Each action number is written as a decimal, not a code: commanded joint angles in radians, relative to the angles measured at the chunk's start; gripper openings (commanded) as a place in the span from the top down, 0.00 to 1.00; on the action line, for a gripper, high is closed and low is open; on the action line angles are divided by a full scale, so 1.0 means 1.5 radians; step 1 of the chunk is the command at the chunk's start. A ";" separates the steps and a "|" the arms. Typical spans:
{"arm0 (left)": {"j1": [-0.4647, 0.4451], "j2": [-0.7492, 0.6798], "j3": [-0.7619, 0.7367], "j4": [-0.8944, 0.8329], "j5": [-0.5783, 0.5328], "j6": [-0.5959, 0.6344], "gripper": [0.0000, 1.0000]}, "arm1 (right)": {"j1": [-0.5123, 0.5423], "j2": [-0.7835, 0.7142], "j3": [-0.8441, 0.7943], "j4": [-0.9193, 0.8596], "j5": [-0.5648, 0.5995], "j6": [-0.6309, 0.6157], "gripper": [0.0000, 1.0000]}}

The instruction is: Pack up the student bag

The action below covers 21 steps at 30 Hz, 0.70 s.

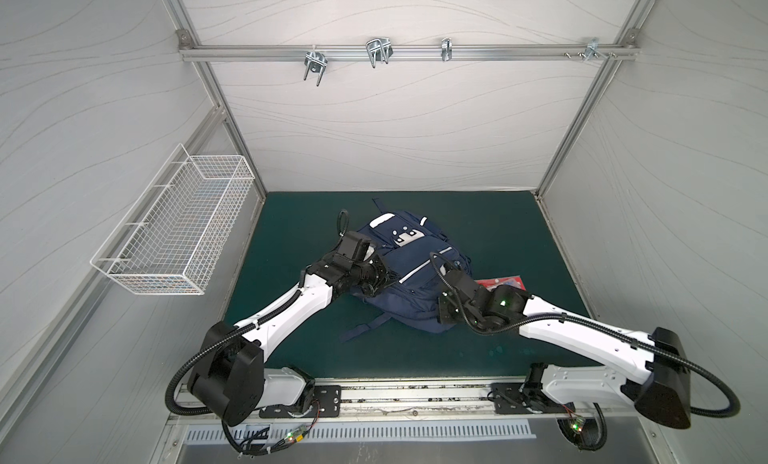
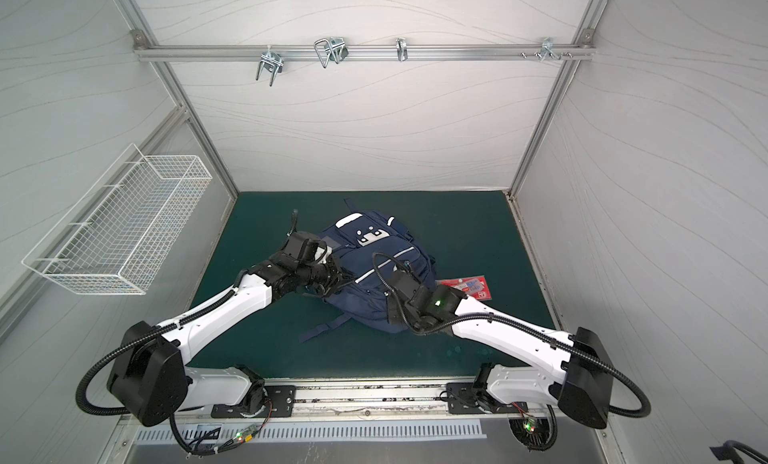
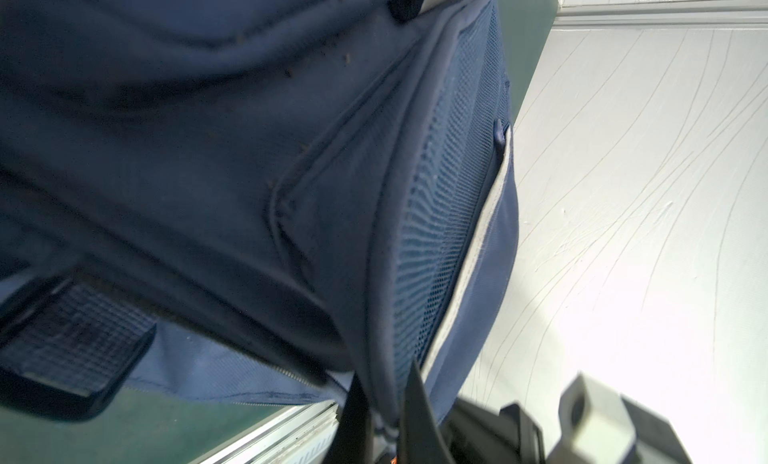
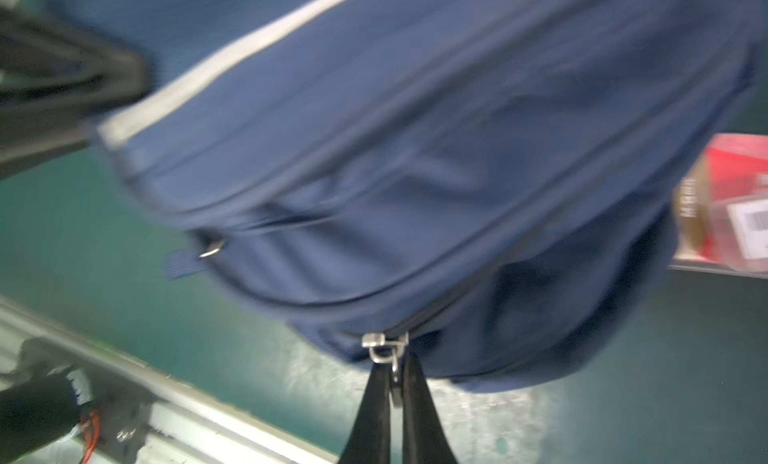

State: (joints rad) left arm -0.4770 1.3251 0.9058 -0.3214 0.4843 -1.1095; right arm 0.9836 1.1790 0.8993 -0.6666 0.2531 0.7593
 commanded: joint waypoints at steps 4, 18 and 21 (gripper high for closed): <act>0.104 -0.022 0.020 -0.049 -0.120 0.091 1.00 | -0.120 -0.023 -0.022 -0.076 -0.068 -0.086 1.00; 0.280 0.069 0.139 -0.141 -0.125 0.169 0.54 | 0.091 0.239 0.154 0.129 -0.325 -0.090 1.00; 0.279 -0.020 0.108 -0.201 -0.136 0.145 0.25 | 0.094 0.293 0.215 0.144 -0.334 -0.087 1.00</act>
State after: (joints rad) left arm -0.0528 1.4078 1.0515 -0.5552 0.3580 -0.8799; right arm 1.1110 1.5845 1.1545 -0.4580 -0.1604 0.6075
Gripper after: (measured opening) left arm 0.689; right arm 0.071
